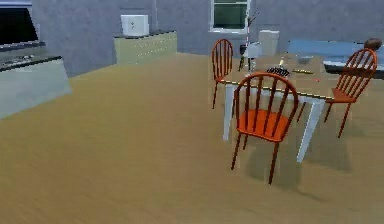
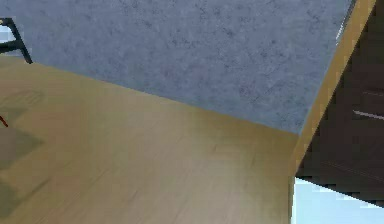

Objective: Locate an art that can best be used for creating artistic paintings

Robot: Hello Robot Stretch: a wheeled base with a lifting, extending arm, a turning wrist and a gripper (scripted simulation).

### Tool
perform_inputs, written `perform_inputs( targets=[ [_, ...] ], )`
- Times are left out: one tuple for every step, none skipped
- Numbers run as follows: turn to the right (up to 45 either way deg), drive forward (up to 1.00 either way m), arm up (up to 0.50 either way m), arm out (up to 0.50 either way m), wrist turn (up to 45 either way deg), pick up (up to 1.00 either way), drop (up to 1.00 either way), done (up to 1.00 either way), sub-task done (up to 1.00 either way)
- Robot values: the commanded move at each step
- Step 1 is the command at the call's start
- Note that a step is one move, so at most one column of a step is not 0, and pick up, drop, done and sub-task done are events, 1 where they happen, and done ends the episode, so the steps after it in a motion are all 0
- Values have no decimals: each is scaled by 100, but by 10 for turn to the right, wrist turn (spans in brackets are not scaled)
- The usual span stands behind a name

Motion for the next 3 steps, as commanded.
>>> perform_inputs(
  targets=[
    [0, 55, 0, 0, 0, 0, 0, 0, 0],
    [-450, 0, 0, 0, 0, 0, 0, 0, 0],
    [-210, 0, 0, 0, 0, 0, 0, 0, 0]
  ],
)
